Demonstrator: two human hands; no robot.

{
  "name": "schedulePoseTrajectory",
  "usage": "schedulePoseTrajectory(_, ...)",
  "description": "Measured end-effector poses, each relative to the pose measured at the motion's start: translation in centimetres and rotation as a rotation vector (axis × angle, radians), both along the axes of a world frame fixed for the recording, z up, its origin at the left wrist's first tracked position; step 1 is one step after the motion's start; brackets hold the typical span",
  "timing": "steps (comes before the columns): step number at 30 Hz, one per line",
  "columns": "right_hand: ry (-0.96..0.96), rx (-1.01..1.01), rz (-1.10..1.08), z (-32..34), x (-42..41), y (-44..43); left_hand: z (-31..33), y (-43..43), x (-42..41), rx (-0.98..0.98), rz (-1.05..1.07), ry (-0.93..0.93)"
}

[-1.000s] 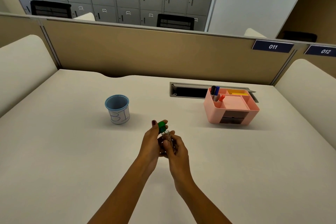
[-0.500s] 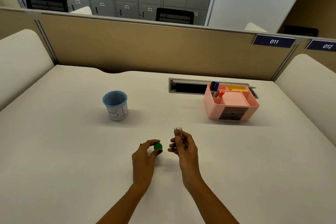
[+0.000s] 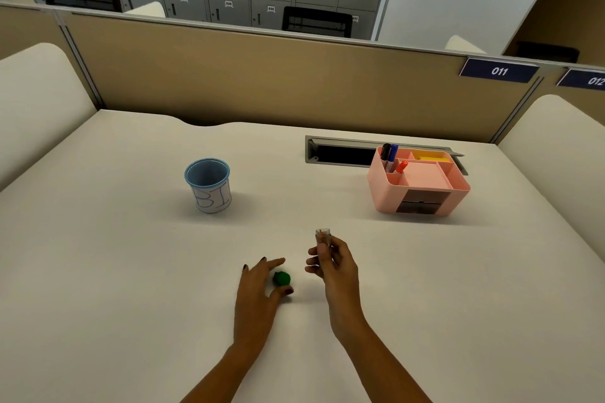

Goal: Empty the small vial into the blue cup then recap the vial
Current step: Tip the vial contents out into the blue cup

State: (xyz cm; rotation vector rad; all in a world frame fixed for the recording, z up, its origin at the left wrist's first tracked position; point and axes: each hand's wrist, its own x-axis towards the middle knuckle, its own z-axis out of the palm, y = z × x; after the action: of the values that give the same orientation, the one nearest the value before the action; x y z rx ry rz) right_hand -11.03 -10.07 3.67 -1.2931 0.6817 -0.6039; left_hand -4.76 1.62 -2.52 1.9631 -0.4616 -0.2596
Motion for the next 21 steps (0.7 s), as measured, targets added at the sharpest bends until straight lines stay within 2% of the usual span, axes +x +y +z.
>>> schedulePoseTrajectory(5, -0.046, 0.07, 0.015, 0.6, 0.5, -0.4, 1.5, 1.0, 1.1, -0.171, 0.177, -0.078)
schedulePoseTrajectory(10, -0.103, 0.221, 0.055, 1.1, 1.7, -0.3, 2.0, 2.3, 3.1, -0.156, 0.307, -0.149)
schedulePoseTrajectory(16, -0.131, 0.373, 0.111, 1.8, 4.6, 0.1, 2.6, 3.0, 5.6, -0.162, 0.468, -0.143)
schedulePoseTrajectory(21, -0.184, 0.593, 0.112, 2.6, 7.3, 0.4, 2.6, 3.4, 8.0, -0.184, 0.547, -0.134)
